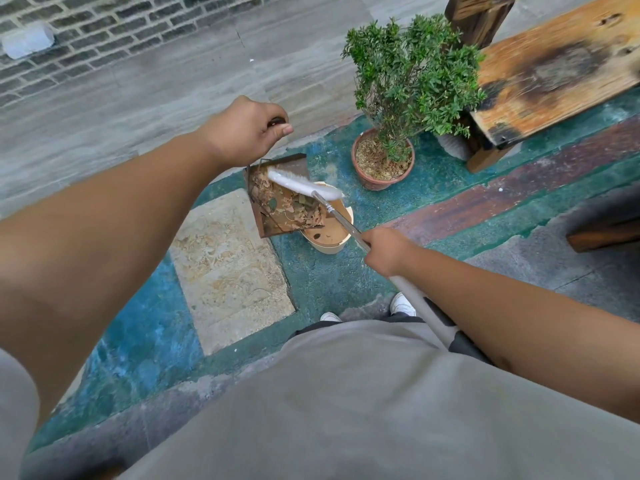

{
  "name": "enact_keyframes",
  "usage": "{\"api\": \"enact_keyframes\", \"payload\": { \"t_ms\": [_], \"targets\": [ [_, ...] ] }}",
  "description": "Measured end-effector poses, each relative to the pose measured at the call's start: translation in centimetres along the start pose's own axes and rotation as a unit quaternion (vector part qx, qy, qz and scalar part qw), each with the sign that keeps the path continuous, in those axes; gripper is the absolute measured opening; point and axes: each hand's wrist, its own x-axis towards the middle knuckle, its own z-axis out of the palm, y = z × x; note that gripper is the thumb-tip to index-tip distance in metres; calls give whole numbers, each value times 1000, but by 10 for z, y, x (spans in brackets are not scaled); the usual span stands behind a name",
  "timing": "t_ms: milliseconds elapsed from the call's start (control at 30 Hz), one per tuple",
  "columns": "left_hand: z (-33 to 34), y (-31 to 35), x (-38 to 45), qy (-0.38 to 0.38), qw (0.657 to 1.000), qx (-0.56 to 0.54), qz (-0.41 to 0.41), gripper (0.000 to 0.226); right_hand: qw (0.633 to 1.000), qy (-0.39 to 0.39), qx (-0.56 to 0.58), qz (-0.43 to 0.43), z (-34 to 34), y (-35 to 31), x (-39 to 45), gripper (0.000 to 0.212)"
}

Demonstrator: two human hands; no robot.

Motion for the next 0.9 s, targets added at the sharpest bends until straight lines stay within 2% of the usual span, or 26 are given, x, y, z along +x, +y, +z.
{"api": "enact_keyframes", "payload": {
  "t_ms": [67,200,367,467,667,767,900],
  "targets": [
    [0,1,1,-1,1000,-2,7,33,1000,-5,-23,-3,-1,-11,5,15],
    [3,4,4,-7,1000,0,16,31,998,-29,-56,3,5,-17,3,32],
    [8,6,8,-33,999,3,32,31,993,-66,-97,-10,7,7,-10,18],
    [7,4,10,-34,999,2,31,30,995,-59,-83,-8,-1,17,-14,12],
    [1,2,10,-31,999,9,27,30,999,-8,-30,-12,-25,12,1,17],
    [0,7,8,-30,999,14,41,29,1000,13,-19,-7,-29,0,17,8],
    [-2,11,4,-32,998,18,49,28,999,-9,-40,1,-18,-8,23,12]
  ]
}}
